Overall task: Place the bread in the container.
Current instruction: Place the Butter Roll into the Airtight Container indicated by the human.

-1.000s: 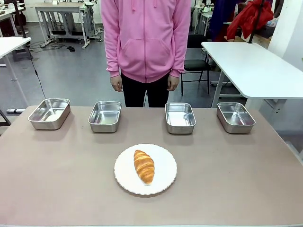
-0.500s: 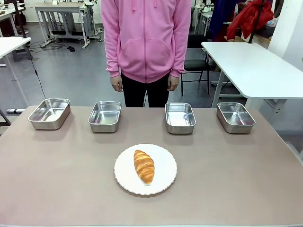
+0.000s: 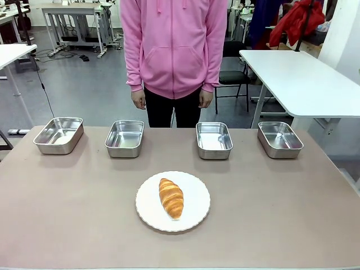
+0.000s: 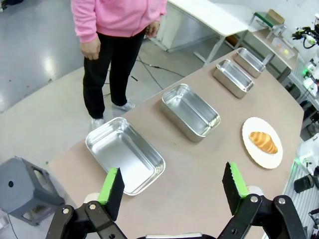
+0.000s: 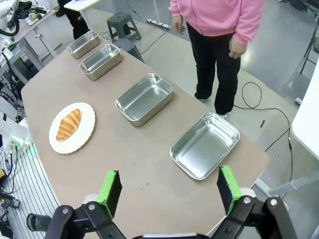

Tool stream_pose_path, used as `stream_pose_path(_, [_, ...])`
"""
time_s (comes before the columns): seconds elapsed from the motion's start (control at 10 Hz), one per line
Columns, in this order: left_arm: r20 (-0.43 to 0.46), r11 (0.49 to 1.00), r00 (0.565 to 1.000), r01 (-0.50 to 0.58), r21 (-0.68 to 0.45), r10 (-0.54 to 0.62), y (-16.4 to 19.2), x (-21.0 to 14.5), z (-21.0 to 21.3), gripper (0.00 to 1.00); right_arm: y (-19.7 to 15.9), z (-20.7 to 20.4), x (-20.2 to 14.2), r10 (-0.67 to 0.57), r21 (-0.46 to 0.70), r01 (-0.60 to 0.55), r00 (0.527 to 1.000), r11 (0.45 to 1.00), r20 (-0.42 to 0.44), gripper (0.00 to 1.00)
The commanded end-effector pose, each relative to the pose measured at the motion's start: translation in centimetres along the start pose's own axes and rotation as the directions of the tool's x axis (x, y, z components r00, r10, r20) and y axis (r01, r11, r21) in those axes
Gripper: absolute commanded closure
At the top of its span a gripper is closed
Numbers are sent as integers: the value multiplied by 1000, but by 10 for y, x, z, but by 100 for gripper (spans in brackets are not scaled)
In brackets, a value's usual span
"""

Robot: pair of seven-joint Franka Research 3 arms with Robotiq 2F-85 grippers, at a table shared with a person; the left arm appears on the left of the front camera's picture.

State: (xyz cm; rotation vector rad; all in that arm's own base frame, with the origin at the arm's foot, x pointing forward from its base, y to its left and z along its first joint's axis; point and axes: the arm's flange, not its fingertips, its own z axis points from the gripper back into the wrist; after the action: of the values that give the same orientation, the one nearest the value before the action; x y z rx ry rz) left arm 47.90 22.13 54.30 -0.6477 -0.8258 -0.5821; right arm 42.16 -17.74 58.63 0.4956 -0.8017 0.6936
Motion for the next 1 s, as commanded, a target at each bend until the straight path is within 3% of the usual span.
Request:
stream_pose_path(0.0, [12, 1000, 1000, 8, -10, -8, -1, 0, 1, 0, 1, 0, 2, 5, 2, -5, 1000, 1000, 4, 0])
stream_pose_path(0.9, [12, 1000, 1000, 8, -10, -8, -1, 0, 1, 0, 1, 0, 2, 5, 2, -5, 1000, 1000, 4, 0])
